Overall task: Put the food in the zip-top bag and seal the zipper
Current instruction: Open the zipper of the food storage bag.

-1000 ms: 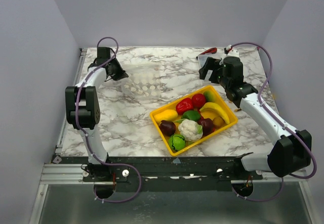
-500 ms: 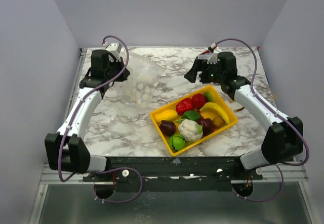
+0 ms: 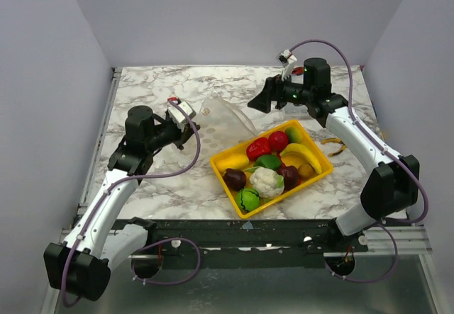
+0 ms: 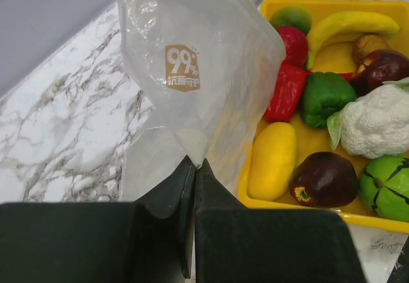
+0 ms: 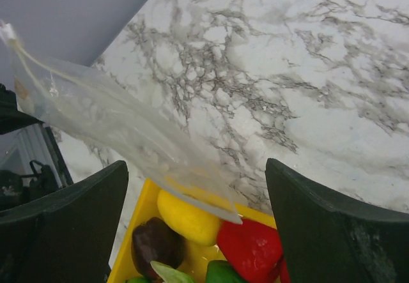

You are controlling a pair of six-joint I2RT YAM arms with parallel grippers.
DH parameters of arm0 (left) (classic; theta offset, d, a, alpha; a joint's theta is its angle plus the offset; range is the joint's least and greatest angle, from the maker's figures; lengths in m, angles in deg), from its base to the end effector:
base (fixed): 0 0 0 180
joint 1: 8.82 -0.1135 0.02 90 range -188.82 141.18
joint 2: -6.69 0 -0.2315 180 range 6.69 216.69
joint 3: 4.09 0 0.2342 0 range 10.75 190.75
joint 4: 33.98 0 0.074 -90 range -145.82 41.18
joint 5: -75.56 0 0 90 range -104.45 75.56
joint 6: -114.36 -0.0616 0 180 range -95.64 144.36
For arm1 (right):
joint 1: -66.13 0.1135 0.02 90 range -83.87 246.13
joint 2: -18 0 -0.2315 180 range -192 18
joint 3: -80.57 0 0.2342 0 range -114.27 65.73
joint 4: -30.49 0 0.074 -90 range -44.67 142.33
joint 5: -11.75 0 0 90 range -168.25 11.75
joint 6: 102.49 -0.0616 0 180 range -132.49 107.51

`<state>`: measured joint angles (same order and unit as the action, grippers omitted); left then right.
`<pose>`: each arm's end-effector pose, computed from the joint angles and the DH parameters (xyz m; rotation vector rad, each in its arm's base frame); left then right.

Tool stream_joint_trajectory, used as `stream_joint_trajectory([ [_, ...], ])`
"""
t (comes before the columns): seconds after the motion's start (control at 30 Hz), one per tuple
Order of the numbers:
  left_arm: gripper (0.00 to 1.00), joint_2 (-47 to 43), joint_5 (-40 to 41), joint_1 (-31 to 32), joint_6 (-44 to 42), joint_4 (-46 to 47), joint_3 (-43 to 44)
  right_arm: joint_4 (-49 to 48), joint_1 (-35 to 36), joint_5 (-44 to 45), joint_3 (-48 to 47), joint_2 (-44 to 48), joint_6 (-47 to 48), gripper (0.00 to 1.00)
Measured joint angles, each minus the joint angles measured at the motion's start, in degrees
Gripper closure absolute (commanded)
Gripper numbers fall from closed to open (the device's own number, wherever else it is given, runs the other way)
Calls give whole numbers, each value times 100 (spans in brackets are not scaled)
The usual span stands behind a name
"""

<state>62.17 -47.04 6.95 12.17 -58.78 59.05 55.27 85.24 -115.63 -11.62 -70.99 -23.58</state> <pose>0.2231 -0.0975 0.2984 0.8200 1.6696 -0.5733 0.3318 0.1545 0.3128 -0.5811 1.9052 0.9778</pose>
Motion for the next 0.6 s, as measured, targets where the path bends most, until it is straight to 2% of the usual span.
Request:
stream_joint_trajectory([
  [0.23,100,-210,-723,50,-310,195,-68,-20,4,-940,11,-114,81,28],
  [0.43,100,-208,-929,50,-332,219,-85,-262,164,-1445,317,-74,164,29],
  [0.6,100,-208,-957,57,-337,219,-85,-446,275,-1495,890,197,170,29],
])
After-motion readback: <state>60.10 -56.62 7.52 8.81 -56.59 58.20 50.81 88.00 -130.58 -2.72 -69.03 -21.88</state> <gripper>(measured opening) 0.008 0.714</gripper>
